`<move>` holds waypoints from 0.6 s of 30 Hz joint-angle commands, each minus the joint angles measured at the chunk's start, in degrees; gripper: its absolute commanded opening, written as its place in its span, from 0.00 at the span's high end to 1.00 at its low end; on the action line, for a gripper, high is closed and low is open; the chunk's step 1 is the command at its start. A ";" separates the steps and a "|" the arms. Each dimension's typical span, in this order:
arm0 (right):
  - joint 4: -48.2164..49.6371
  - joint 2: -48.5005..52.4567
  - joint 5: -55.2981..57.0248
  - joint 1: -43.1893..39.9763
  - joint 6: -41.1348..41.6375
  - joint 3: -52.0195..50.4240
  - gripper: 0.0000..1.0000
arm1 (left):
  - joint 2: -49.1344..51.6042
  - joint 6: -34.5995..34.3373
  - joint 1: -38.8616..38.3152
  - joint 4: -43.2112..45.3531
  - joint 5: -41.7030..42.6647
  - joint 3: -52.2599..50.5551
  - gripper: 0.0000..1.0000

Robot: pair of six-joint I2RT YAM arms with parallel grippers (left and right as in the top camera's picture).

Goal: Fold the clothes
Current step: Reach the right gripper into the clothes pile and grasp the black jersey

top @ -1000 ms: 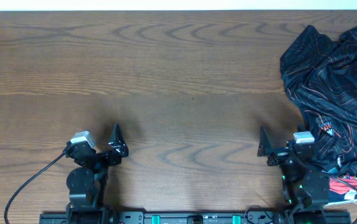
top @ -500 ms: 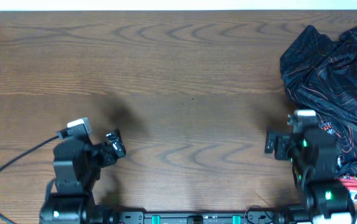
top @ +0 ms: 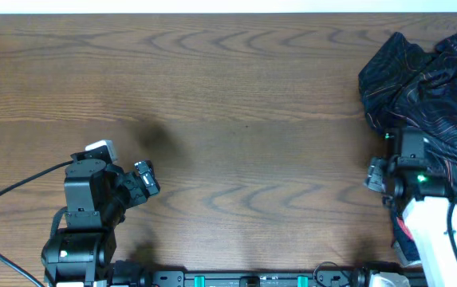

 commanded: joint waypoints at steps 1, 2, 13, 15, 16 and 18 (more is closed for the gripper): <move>-1.57 3.69 3.67 -2.84 7.39 0.20 0.25 | 0.00 -0.28 0.20 0.07 0.39 1.25 0.02; -2.14 4.74 3.72 -3.13 7.39 0.11 0.26 | 0.00 -0.28 0.20 0.09 0.39 1.25 0.02; -5.20 11.96 4.48 -4.11 7.41 -0.22 0.26 | 0.00 -0.26 0.20 0.07 0.39 1.25 0.02; -6.62 12.17 4.46 -4.44 7.41 -0.24 0.28 | 0.00 -0.28 0.20 0.07 0.39 1.25 0.02; -7.08 12.20 4.70 -4.48 7.41 -0.26 0.29 | 0.00 -0.28 0.20 0.07 0.37 1.25 0.02; -7.80 12.20 5.49 -4.48 7.39 -0.26 0.38 | 0.00 -0.26 0.20 0.09 0.37 1.25 0.02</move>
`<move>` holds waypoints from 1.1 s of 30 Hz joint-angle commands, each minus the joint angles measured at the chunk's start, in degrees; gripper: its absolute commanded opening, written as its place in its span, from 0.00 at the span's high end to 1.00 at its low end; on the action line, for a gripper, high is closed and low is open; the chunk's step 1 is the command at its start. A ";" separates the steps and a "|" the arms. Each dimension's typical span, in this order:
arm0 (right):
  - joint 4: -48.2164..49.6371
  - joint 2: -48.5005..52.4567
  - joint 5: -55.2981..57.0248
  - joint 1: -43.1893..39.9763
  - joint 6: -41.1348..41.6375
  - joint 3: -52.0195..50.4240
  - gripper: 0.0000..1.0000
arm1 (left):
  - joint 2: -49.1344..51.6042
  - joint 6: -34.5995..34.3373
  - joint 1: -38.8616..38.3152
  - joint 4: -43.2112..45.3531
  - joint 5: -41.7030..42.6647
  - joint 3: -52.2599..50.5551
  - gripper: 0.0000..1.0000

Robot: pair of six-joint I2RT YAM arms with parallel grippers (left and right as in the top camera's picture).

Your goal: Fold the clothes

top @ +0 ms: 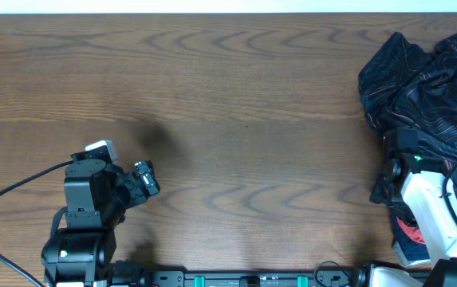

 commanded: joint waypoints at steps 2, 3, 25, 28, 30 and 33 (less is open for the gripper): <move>-1.33 0.37 2.05 -0.55 1.27 -0.20 0.55 | 0.04 -0.28 0.20 0.31 0.37 1.25 0.02; -1.66 0.37 1.81 -0.55 1.31 -0.20 0.65 | 0.04 -0.26 0.20 0.31 0.33 1.25 0.02; 4.07 -4.04 -48.04 4.13 -22.03 18.25 0.99 | 0.04 -0.28 0.20 2.40 -0.70 1.25 0.02; 6.60 -4.02 -51.82 9.07 -22.01 19.45 0.99 | 0.04 -0.28 0.20 2.40 -0.70 1.25 0.02; 6.45 -3.76 -50.64 13.81 -22.01 19.17 0.99 | 0.09 -0.28 0.20 2.40 -0.68 1.25 0.02; 6.32 -2.89 -48.65 20.85 -22.01 17.46 0.99 | 0.13 -0.28 0.20 2.40 -0.68 1.25 0.02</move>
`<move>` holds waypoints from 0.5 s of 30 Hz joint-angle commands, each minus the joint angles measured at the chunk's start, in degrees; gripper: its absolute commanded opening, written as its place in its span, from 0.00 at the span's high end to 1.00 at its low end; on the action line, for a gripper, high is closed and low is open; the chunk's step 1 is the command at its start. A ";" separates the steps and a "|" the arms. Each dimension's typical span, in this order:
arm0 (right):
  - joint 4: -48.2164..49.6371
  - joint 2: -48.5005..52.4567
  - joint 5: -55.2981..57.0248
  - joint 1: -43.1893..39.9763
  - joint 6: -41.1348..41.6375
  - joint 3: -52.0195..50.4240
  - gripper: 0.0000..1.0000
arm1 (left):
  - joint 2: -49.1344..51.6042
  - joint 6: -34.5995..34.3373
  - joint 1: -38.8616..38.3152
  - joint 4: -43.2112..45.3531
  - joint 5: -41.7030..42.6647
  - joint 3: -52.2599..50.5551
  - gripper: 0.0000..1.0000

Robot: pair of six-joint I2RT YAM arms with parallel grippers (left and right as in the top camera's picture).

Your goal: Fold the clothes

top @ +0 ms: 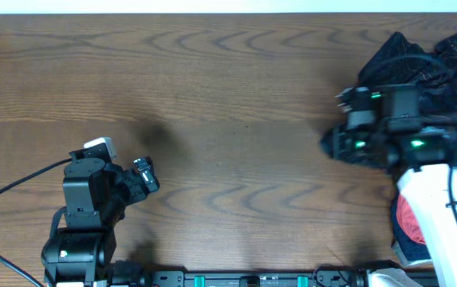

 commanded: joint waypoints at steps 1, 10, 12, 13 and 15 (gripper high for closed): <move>-0.15 1.36 -3.78 7.43 -2.05 -2.05 0.99 | 0.13 -0.26 0.20 0.13 -0.46 1.25 0.02; 18.29 9.40 -3.80 27.08 0.02 -4.94 0.99 | 0.15 -0.26 0.20 0.61 -0.44 1.25 0.02; 27.43 11.91 -3.80 30.95 1.09 -4.92 0.99 | 0.15 -0.26 0.20 0.61 -0.44 1.22 0.02; 31.52 13.03 -3.80 32.59 1.55 -4.92 0.99 | 0.15 -0.26 0.20 0.61 -0.44 1.22 0.02; 39.19 15.34 -3.78 36.13 2.36 -4.92 0.99 | 0.17 -0.26 0.20 0.63 -0.46 1.22 0.02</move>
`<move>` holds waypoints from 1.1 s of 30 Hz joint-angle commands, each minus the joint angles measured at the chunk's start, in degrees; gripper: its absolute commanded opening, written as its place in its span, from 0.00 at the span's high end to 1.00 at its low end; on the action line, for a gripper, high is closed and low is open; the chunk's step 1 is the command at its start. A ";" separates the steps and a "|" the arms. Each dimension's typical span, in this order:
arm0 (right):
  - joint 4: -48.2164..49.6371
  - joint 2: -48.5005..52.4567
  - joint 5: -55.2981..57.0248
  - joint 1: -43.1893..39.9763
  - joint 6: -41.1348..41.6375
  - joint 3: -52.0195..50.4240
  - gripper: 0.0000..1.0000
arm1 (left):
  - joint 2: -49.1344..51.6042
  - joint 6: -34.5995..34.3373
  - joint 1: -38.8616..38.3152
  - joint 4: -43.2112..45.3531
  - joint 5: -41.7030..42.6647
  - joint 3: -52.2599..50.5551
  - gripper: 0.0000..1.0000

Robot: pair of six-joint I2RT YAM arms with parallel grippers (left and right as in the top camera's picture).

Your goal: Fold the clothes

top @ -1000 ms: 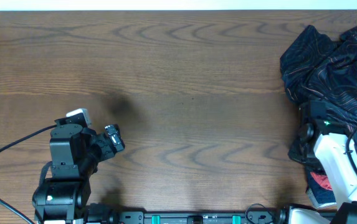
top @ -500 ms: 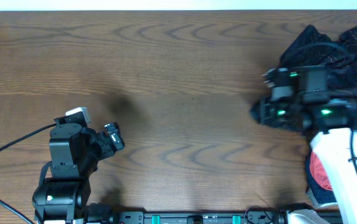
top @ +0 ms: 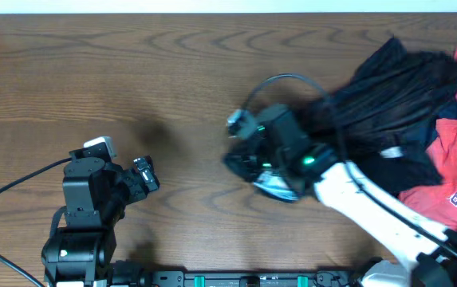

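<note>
A dark patterned garment (top: 388,104) is pulled out long, from the clothes pile at the right edge toward the middle of the table. My right gripper (top: 246,164) is at its left end near the table centre and looks shut on the fabric, a fold of which hangs under the wrist. Uncovered at the far right lies a red garment (top: 451,159) with white lettering. My left gripper (top: 146,177) rests folded at the front left, away from any cloth. Its jaw gap cannot be made out.
The brown wooden table (top: 172,72) spreads out left of the cloth. A black cable (top: 5,203) loops beside the left arm's base. The right arm's white link (top: 372,215) crosses the front right of the table.
My right gripper went from about two thirds across the table to near its centre, with the dark garment stretched out behind it. More of the red garment now shows. The left arm stayed put.
First my right gripper sat at the front edge of the bunched dark garment at the far right. Then it was lower into the pile. Later it was left of the pile with cloth. Now it is at mid-table with the garment drawn out.
</note>
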 commanded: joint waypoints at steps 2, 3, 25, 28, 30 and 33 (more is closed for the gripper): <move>6.99 3.37 0.92 6.58 2.49 0.31 0.92 | 0.02 -0.28 0.20 0.15 -0.44 1.18 0.02; 6.60 3.69 3.72 7.26 3.26 0.31 0.73 | 0.02 -0.28 0.20 0.13 -0.44 1.18 0.02; -31.56 -8.66 30.49 -15.32 13.14 0.35 0.01 | 17.11 -6.23 0.09 6.58 11.82 0.79 0.02; -33.33 -8.66 30.16 -17.11 14.60 0.35 0.01 | 24.48 -7.23 -0.28 7.04 13.62 0.79 0.02; -33.77 -8.66 30.16 -17.99 14.64 0.35 0.01 | 29.66 -7.23 -0.81 8.24 16.70 0.79 0.02; -33.92 -8.66 30.12 -19.10 15.19 0.35 0.01 | 36.72 -7.23 -2.21 10.75 19.58 0.79 0.01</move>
